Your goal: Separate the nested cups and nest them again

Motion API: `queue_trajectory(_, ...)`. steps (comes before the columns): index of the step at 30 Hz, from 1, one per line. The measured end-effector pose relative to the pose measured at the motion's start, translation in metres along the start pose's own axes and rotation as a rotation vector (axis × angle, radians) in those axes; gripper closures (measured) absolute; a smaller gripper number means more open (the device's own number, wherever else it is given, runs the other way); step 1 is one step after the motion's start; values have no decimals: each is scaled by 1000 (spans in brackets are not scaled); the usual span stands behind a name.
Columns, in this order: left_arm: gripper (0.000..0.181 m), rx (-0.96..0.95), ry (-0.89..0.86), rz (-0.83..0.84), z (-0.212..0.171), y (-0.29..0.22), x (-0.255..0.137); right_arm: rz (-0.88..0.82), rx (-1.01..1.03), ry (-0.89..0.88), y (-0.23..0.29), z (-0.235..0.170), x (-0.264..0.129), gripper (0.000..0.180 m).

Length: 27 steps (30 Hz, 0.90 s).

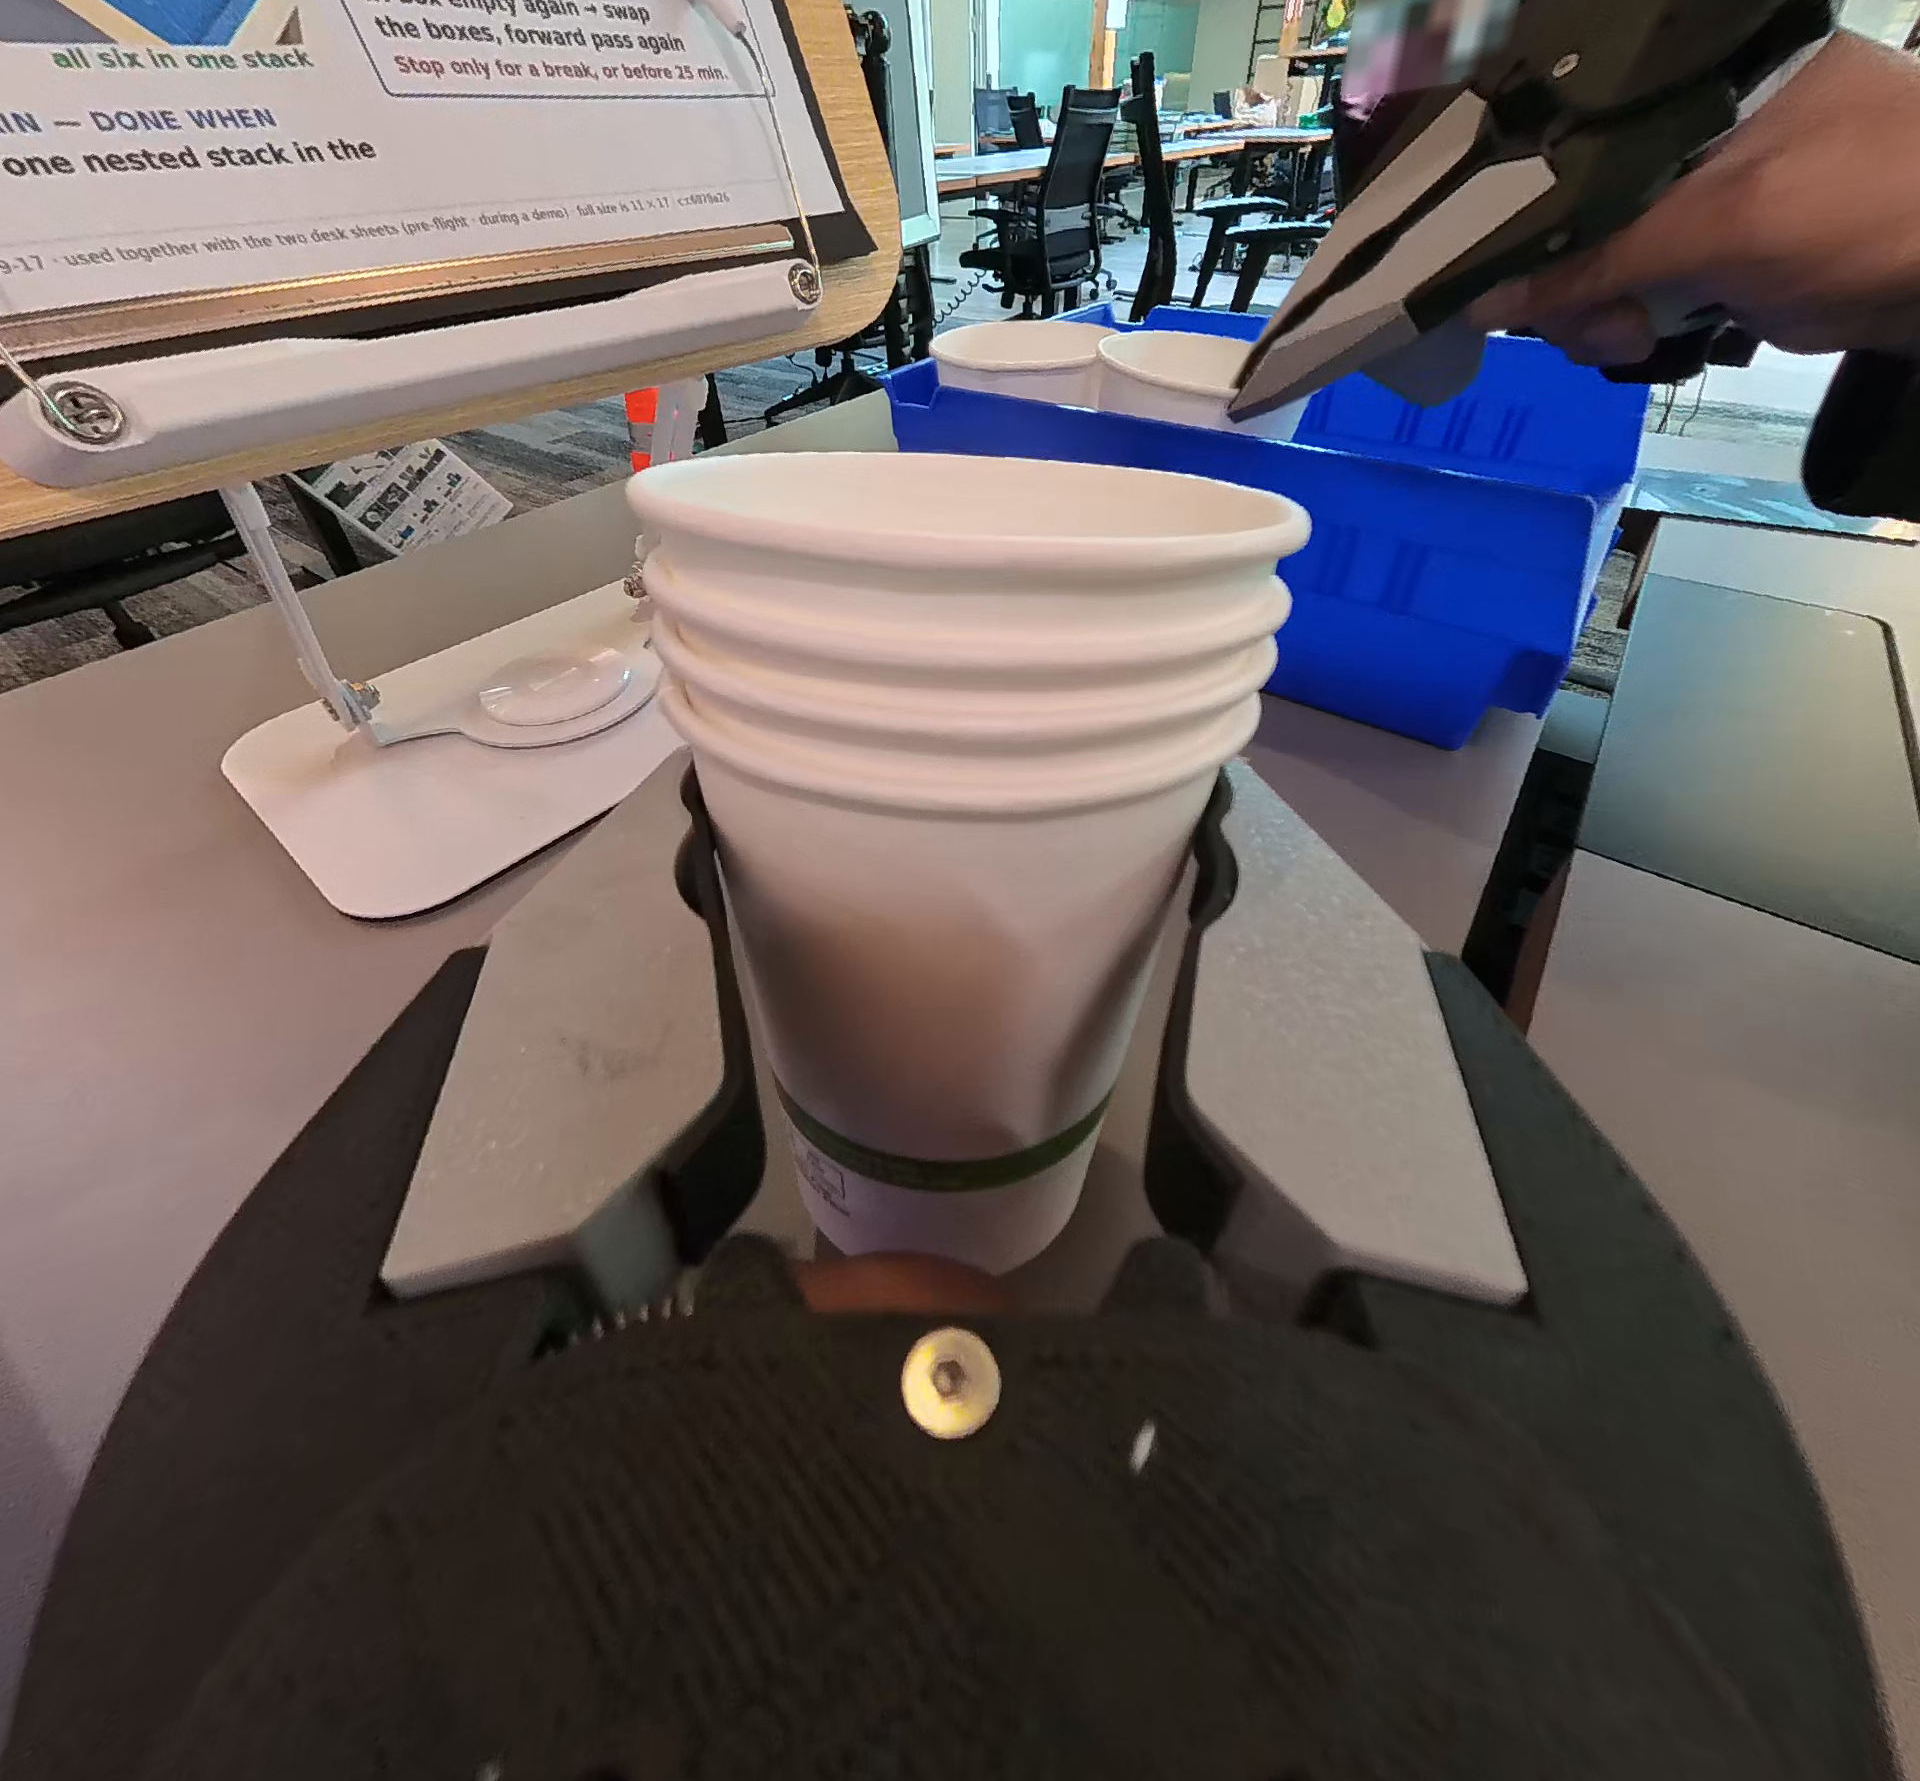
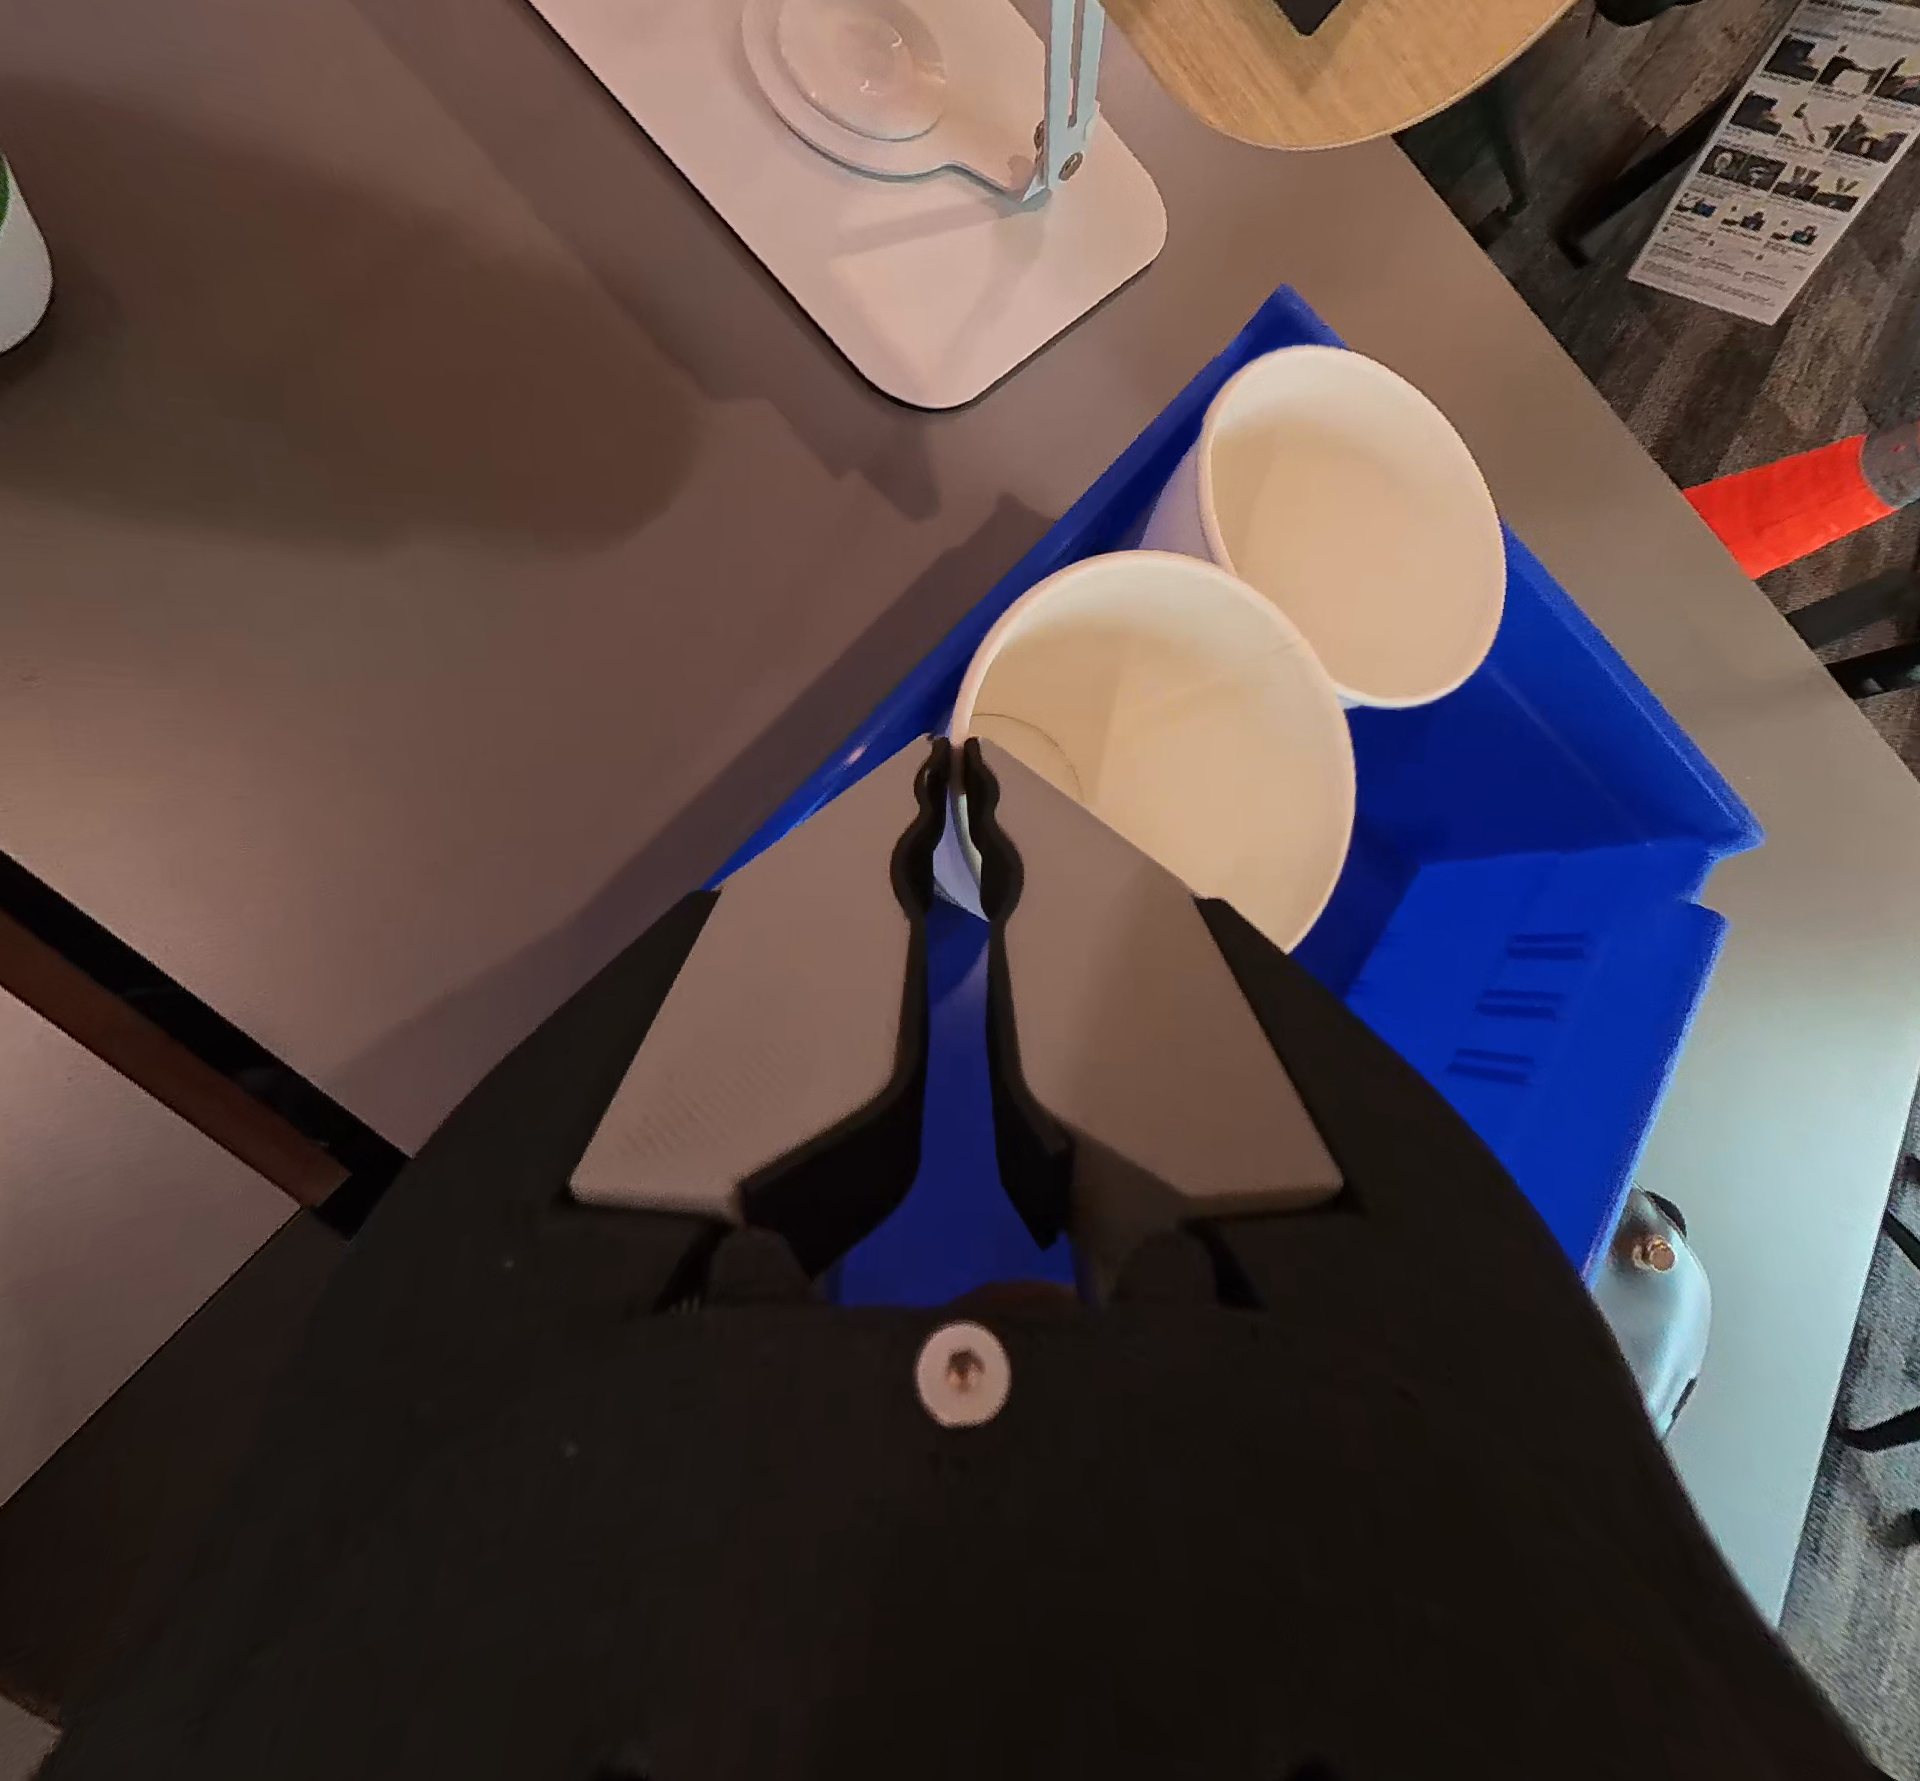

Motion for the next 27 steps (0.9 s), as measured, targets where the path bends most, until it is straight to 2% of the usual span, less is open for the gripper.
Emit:
queue_trajectory(9, 90, 0, -8, 0, 2, 0, -1, 1, -44, 34, 6, -1, -8, 180)
queue_trajectory(23, 90, 3, -12, -3, 3, -2, -1, -7, 38, -33, 6, 0, 1, 179)
queue_trajectory(27, 90, 6, -18, 1, 5, -1, -1, -36, 27, -43, 4, 1, 0, 169)
Point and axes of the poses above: each gripper's, where its closed fingertips meet, x out along the fingers, z out of its top, y = z × x across the jaws, the point moved 2 cm from there along -x, back along the fingers, and after that the axes turned 9 degrees about -y, right-handed, at the moved point
